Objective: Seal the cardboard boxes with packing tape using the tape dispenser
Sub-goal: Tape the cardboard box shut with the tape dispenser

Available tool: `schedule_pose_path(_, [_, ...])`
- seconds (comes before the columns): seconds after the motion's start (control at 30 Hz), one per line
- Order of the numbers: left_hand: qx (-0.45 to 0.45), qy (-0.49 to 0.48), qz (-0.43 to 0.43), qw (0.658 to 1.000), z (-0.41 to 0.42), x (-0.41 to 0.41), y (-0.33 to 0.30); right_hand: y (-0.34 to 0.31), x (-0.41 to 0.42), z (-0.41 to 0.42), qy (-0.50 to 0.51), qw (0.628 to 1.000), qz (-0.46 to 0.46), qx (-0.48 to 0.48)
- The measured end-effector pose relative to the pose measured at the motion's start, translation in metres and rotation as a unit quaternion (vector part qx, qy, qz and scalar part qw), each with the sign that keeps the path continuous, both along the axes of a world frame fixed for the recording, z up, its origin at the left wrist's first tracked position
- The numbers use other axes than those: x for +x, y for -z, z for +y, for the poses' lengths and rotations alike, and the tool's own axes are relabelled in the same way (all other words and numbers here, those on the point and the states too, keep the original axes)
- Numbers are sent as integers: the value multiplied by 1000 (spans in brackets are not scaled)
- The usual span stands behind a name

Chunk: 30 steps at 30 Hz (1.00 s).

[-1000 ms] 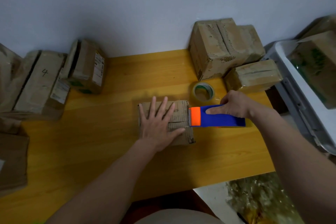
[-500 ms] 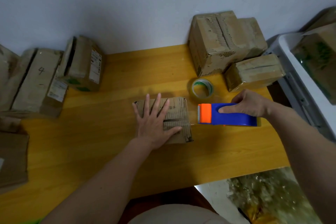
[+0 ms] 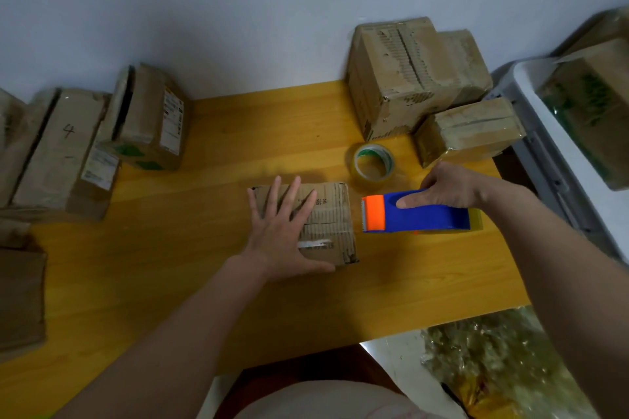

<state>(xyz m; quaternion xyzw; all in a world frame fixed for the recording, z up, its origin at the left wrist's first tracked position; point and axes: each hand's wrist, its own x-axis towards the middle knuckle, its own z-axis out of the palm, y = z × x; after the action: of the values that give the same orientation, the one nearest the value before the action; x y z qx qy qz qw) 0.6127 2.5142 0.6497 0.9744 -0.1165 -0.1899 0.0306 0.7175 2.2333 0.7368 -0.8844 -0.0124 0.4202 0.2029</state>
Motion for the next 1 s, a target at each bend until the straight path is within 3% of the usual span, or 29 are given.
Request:
schedule_pose_path(0.17, [8, 6, -8, 1000, -1, -1, 2, -4, 2, 12, -2, 998, -12, -56])
schedule_pose_path(0.47, [11, -4, -11, 1000, -3, -1, 3, -15, -23, 57, -63, 962, -148, -219])
schedule_pose_path(0.8, [5, -14, 0, 1000, -6, -4, -4, -18, -46, 67, -43, 941, -239, -238])
schedule_pose_path(0.9, [6, -15, 8, 1000, -4, -7, -6, -3, -57, 57, -94, 912, -272, -292])
schedule_pose_path(1.0, [3, -15, 8, 1000, -2, -9, -7, 13, -68, 34, 4, 922, -282, -266])
